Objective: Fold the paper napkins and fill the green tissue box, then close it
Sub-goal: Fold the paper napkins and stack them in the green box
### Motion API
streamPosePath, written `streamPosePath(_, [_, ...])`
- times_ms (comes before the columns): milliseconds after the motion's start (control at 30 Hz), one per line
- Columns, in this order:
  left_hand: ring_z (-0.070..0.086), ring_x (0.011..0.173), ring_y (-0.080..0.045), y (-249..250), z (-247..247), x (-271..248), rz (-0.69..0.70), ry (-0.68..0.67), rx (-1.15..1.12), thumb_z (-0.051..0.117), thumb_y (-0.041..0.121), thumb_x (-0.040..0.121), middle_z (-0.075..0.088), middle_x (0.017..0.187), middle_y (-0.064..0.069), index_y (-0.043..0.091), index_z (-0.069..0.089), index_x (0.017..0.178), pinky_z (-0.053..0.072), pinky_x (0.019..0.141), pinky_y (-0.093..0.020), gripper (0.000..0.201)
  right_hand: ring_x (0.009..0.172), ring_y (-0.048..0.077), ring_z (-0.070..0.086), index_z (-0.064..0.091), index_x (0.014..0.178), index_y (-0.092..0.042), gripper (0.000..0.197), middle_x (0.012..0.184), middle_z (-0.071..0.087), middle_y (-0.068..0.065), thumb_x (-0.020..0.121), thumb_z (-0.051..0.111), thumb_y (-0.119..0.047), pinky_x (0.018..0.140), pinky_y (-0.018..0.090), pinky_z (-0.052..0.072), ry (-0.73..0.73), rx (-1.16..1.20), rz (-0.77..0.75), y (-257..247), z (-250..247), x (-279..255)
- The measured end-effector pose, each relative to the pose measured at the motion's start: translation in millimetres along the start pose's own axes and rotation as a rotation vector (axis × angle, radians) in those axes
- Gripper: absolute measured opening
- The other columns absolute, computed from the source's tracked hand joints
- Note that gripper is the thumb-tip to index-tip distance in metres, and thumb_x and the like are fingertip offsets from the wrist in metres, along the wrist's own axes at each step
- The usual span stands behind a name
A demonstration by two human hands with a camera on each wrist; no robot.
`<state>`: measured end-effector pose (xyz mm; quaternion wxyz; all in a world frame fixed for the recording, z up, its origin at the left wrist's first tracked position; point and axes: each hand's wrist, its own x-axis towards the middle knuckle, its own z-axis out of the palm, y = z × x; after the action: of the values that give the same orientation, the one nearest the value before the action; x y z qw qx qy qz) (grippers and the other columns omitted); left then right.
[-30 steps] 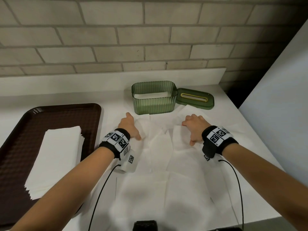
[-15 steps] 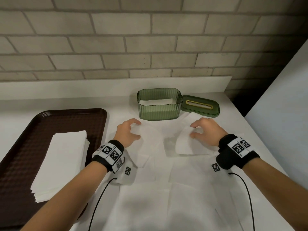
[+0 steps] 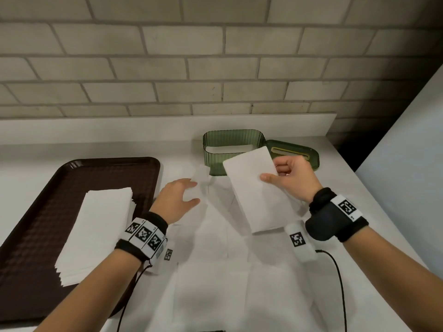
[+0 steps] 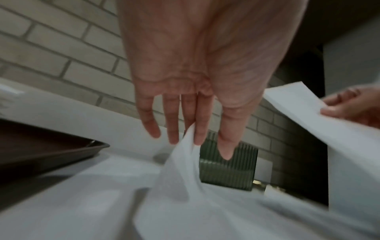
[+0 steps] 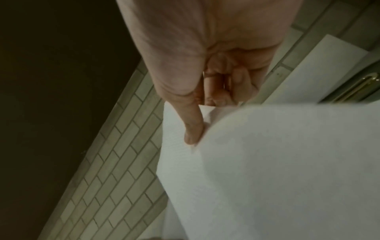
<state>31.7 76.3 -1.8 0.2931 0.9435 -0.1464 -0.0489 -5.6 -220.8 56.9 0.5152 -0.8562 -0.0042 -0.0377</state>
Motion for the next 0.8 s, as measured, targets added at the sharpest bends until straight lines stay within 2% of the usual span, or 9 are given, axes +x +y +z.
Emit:
streamPosePath(100, [0.062,0.103,-0.015,10,-9,-4,0.013,0.144,-0.381,0.076,0.017,0.081,0.069,0.116,-0.005,0.023,0.071,0.106,0.046,0.09,-0.02,0.026,0.08,0.036,0.07,0.072,0.1,-0.007,0.027,0.096,0.075,0.017,0.077,0.079,-0.019,0.068,0.034,0.057,-0.011,0.123,0.0,-5,4,2])
streamPosePath(167, [0.061,0.109,-0.01,19,-14,-10,0.023,0.179,-0.629,0.076,0.007,0.079,0.07,0.112,0.004,0.02,0.074,0.101,0.044,0.085,-0.011,0.025,0.075,0.032,0.062,0.073,0.101,-0.011,0.025,0.096,0.073,0.023,0.078,0.077,-0.019,0.056,0.027,0.047,-0.015,0.24,-0.005,-14,7,1])
streamPosePath(233, [0.053,0.121,-0.002,28,-15,-17,0.048,0.172,-0.772,0.074,0.001,0.079,0.069,0.117,0.011,0.019,0.072,0.109,0.041,0.087,-0.009,0.035,0.074,0.028,0.056,0.074,0.103,-0.014,0.024,0.096,0.074,0.021,0.08,0.075,-0.019,0.052,0.023,0.044,-0.02,0.349,0.004,-21,11,0])
streamPosePath(333, [0.047,0.128,-0.001,36,-10,-25,0.045,0.138,-0.922,0.069,0.005,0.085,0.065,0.125,0.013,0.02,0.067,0.118,0.032,0.097,-0.023,0.037,0.063,0.018,0.055,0.073,0.105,-0.012,0.021,0.09,0.076,0.011,0.084,0.071,-0.013,0.047,0.017,0.042,-0.068,0.453,0.031,-24,22,-2])
streamPosePath(400, [0.058,0.121,-0.016,44,-9,-31,-0.035,0.09,-1.119,0.057,0.026,0.092,0.067,0.123,0.005,0.019,0.066,0.12,0.042,0.093,-0.034,0.03,0.057,0.014,0.052,0.073,0.102,-0.01,0.018,0.081,0.076,0.007,0.085,0.071,-0.011,0.046,0.017,0.04,-0.096,0.456,0.045,-22,31,-3])
streamPosePath(433, [0.063,0.115,-0.023,48,-9,-33,-0.072,0.048,-1.197,0.049,0.037,0.093,0.069,0.121,0.002,0.017,0.064,0.121,0.049,0.091,-0.038,0.038,0.054,0.013,0.051,0.073,0.102,-0.008,0.017,0.074,0.075,0.004,0.085,0.071,-0.011,0.045,0.017,0.039,-0.108,0.437,0.051,-21,35,-4])
streamPosePath(533, [0.068,0.105,-0.027,55,-9,-37,-0.079,-0.008,-1.257,0.043,0.046,0.091,0.069,0.119,-0.006,0.009,0.06,0.125,0.056,0.086,-0.04,0.054,0.043,0.009,0.048,0.071,0.103,-0.002,0.021,0.06,0.068,0.003,0.085,0.072,-0.012,0.043,0.019,0.038,-0.126,0.372,0.061,-16,48,-8])
streamPosePath(667, [0.065,0.108,-0.032,57,-3,-38,-0.006,0.057,-1.189,0.055,0.022,0.092,0.068,0.118,-0.014,0.004,0.063,0.116,0.053,0.094,-0.045,0.031,0.04,0.012,0.05,0.071,0.104,-0.002,0.024,0.078,0.062,0.038,0.083,0.075,-0.012,0.041,0.019,0.037,-0.131,0.344,0.066,-16,60,-11])
streamPosePath(800, [0.065,0.108,-0.029,52,5,-38,0.022,0.094,-1.098,0.06,0.005,0.091,0.068,0.118,-0.012,0.005,0.061,0.119,0.051,0.095,-0.049,0.028,0.044,0.015,0.054,0.067,0.102,-0.009,0.029,0.072,0.059,0.022,0.079,0.079,-0.019,0.043,0.021,0.041,-0.111,0.279,0.063,-16,64,-12])
